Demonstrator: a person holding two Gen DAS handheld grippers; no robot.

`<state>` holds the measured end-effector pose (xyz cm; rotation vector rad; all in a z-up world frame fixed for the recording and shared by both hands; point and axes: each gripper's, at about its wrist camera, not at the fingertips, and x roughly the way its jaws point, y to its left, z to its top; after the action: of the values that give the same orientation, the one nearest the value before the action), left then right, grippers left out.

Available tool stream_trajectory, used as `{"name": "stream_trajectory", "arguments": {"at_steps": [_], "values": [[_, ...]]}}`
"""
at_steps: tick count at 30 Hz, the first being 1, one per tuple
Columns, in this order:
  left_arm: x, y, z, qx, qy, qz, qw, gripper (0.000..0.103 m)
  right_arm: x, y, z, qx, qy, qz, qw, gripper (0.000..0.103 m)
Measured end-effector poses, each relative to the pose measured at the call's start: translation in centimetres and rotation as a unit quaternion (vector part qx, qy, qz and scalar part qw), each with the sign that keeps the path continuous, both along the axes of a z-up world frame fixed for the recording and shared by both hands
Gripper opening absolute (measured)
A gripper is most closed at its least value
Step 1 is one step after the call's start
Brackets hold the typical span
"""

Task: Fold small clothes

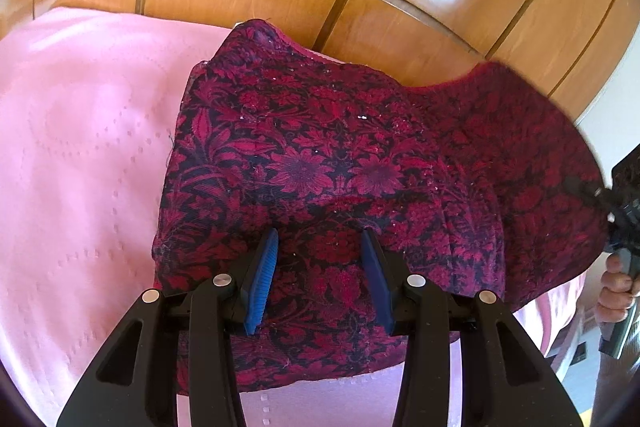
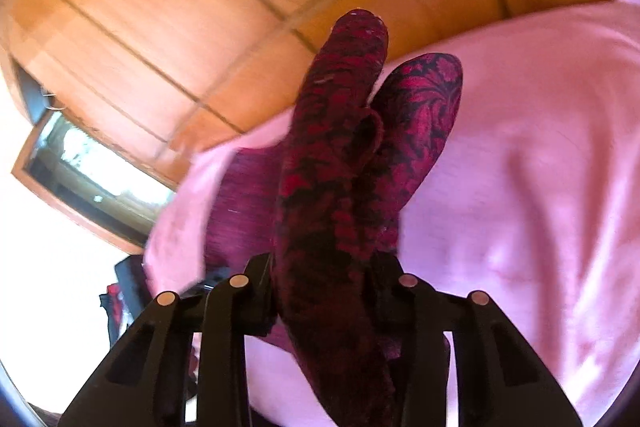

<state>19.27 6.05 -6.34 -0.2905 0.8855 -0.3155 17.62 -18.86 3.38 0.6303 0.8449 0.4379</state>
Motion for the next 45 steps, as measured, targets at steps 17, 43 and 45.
{"name": "stream_trajectory", "arguments": {"at_steps": [17,43,45], "values": [[-2.0,6.8,1.7,-0.101,-0.007,0.024,0.9946,0.042,4.4,18.7,1.8,-0.047,-0.043,0.121,0.991,0.029],[5.5,4.7,5.6,-0.129,0.047,-0.044,0.9896,0.041,-1.7,26.8,-1.0,-0.289,-0.203,0.146,0.924,0.04],[5.4,3.9,6.2,-0.104,0.04,-0.049,0.9926,0.037,-1.8,25.9,-0.8,-0.282,-0.202,0.144,0.927,0.043]]}}
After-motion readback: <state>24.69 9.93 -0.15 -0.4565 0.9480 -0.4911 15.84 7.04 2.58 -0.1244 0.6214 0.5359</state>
